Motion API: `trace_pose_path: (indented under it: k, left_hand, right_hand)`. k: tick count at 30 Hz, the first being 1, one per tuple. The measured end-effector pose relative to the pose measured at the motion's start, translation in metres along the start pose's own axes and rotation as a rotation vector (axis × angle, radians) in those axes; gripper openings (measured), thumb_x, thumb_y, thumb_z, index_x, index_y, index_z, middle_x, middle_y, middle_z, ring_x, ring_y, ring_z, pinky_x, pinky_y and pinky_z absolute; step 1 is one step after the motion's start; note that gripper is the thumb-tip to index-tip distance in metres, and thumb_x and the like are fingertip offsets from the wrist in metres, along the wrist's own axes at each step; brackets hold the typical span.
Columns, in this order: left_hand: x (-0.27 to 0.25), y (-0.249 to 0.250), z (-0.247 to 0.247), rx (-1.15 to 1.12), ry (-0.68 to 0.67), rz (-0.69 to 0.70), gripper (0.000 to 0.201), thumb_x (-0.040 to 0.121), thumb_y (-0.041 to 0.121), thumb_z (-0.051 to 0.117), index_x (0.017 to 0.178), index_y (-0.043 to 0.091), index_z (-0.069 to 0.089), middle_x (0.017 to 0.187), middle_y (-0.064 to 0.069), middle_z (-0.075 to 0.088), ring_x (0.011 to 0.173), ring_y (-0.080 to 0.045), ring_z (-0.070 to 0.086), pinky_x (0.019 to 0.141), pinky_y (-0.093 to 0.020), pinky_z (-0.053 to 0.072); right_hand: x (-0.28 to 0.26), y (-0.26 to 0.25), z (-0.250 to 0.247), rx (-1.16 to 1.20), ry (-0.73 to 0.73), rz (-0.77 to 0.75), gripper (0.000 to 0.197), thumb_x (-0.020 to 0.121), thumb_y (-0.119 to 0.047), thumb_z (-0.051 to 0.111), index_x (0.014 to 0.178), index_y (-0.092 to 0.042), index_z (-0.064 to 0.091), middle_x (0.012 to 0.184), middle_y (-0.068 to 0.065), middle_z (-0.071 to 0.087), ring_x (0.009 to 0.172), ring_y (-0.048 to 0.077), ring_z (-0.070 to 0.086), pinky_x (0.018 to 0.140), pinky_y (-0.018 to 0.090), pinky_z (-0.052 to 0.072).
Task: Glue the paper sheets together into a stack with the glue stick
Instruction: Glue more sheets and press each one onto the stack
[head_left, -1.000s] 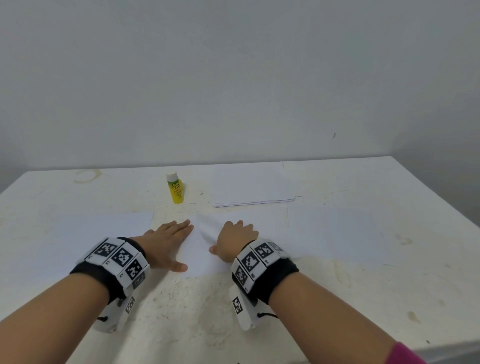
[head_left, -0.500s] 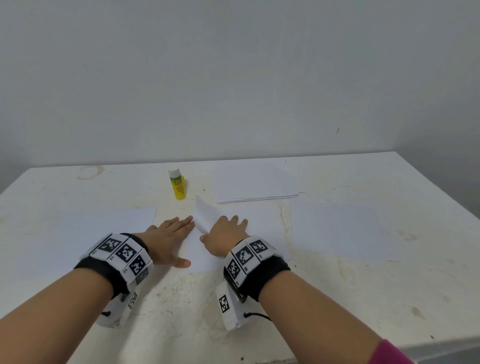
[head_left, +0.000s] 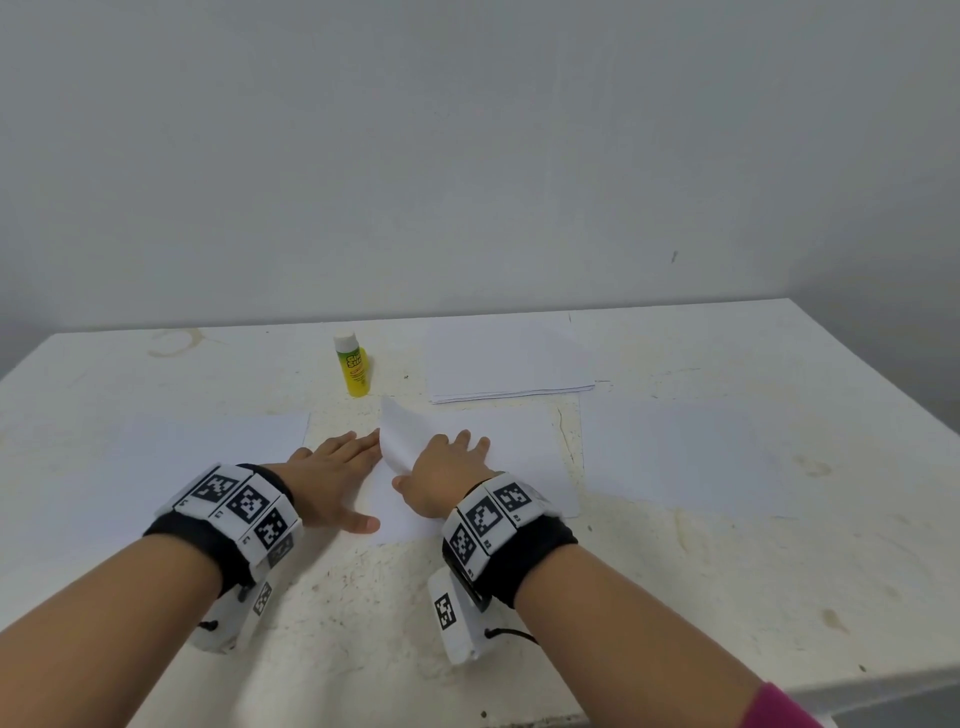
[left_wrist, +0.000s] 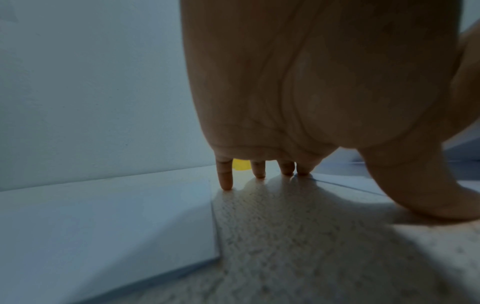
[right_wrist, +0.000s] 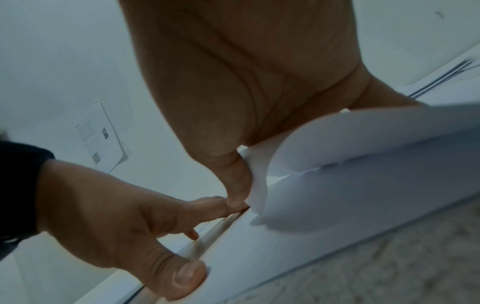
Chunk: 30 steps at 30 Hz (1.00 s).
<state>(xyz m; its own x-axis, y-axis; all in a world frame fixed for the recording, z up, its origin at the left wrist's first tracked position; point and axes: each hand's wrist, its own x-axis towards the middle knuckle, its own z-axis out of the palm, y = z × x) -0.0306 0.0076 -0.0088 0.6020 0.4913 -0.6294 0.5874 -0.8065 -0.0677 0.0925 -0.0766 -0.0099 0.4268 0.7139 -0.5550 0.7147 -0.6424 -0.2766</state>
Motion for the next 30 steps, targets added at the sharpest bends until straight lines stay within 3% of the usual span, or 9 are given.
trace_pose_path:
  k: [21, 30]
  left_hand:
    - [0.001, -0.001, 0.000, -0.014, -0.007, 0.005, 0.100, 0.088, 0.063, 0.049, 0.152, 0.018, -0.014, 0.159, 0.003, -0.018, 0.148, -0.022, -0.009, 0.117, -0.047, 0.012]
    - [0.000, 0.001, -0.001, -0.010, -0.010, -0.001, 0.099, 0.089, 0.062, 0.049, 0.152, 0.018, -0.014, 0.160, 0.003, -0.018, 0.148, -0.022, -0.010, 0.117, -0.047, 0.011]
  right_hand:
    - [-0.005, 0.004, -0.003, 0.010, -0.005, -0.008, 0.085, 0.093, -0.052, 0.048, 0.153, -0.010, 0.004, 0.160, 0.012, -0.005, 0.146, 0.035, -0.010, 0.111, 0.066, 0.013]
    - [0.014, 0.005, 0.006, -0.030, 0.017, -0.051, 0.086, 0.093, -0.055, 0.044, 0.151, -0.006, 0.005, 0.159, 0.019, 0.002, 0.146, 0.037, -0.005, 0.115, 0.060, 0.010]
